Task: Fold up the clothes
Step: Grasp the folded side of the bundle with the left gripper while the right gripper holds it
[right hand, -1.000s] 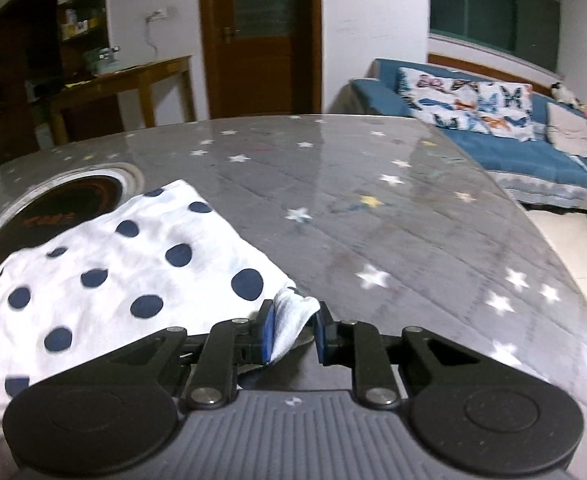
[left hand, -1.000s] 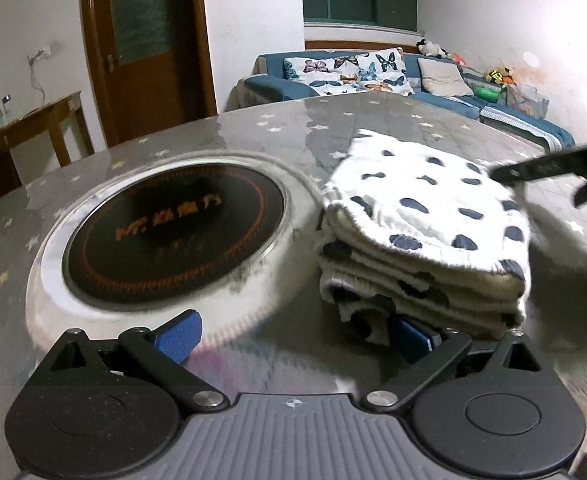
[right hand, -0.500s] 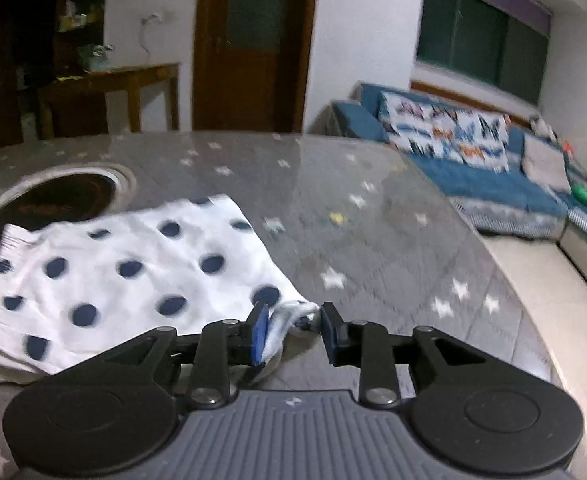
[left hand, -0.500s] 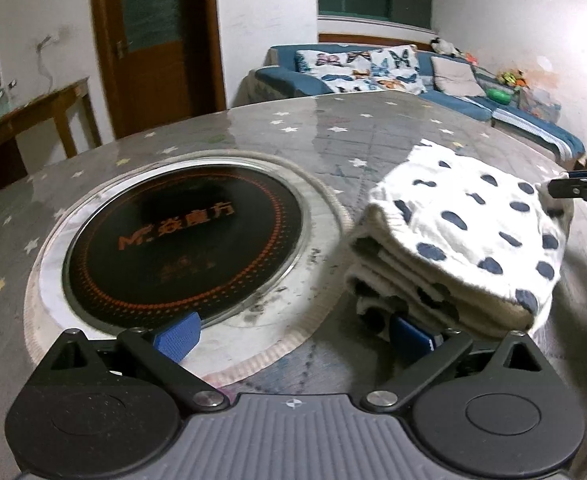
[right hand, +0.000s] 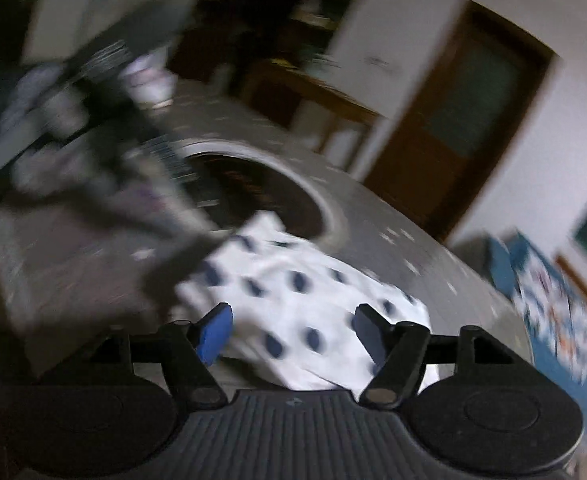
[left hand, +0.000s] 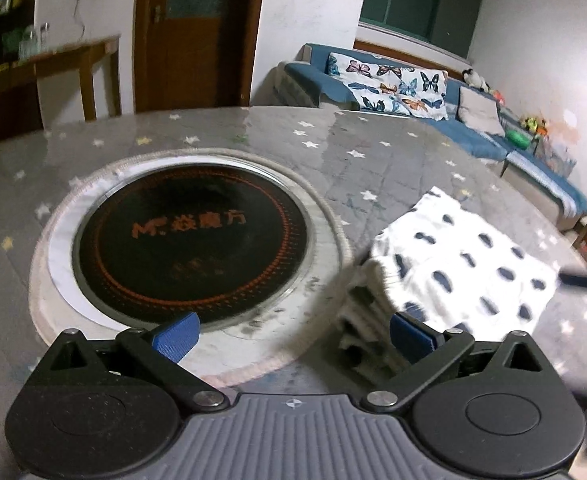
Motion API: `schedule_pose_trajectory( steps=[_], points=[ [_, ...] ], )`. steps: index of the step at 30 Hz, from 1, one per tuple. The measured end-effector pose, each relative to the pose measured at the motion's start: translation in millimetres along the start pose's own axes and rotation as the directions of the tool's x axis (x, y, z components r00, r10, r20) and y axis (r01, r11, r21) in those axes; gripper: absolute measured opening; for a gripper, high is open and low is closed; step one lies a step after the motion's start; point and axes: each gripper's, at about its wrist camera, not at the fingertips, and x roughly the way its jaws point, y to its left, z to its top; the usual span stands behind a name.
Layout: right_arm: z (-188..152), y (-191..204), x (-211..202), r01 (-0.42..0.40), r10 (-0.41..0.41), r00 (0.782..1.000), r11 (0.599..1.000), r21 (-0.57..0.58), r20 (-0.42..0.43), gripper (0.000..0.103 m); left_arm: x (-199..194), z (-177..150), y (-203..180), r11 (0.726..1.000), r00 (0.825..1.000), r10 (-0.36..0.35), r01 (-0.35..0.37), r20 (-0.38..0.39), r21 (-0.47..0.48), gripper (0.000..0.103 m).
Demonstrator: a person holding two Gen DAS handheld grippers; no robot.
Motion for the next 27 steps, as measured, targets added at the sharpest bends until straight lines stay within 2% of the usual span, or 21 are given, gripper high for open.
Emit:
schedule_pose_trajectory(
  steps=[6,16,17,18,21,24,27],
  points=[
    [2.5,36.9,20.9,-0.033,0.027,0.999,0.98,-0.196,-0.031,0.065,0.0,2.5,-9.2,0.992,0.996,-0.08,0.076,-0.041,-0.1,0.103],
    [10.4,54.8,51.7,-0.042,0.03,0.999,0.949,-0.314,-0.043,0.055,15.9,-1.1,-12.3,0.945,0.974,-0.189,0.146,-0.123,-0.294,0.103],
    [11.2,56.6,54.8,-0.043,0.03,0.999,0.945,-0.325,-0.044,0.047,17.3,-2.1,-11.8,0.939,0.972,-0.196,0.149,-0.128,-0.31,0.103],
    [11.6,55.0,56.0,-0.05,0.037,0.998,0.951,-0.307,-0.046,0.038,18.7,-3.1,-11.3,0.933,0.97,-0.203,0.151,-0.132,-0.327,0.103],
    [13.9,50.2,55.8,-0.052,0.046,0.998,0.968,-0.245,-0.032,0.029,21.6,-6.1,-7.0,0.907,0.964,-0.23,0.163,-0.134,-0.388,0.103],
    [19.6,42.2,52.7,-0.048,0.048,0.999,0.984,-0.174,-0.004,0.024,21.2,-7.6,-2.0,0.88,0.96,-0.254,0.179,-0.117,-0.44,0.103],
    [25.0,33.1,49.3,-0.044,0.046,0.999,0.992,-0.117,0.016,0.022,21.3,-10.0,4.1,0.834,0.95,-0.298,0.211,-0.094,-0.509,0.103]
  ],
)
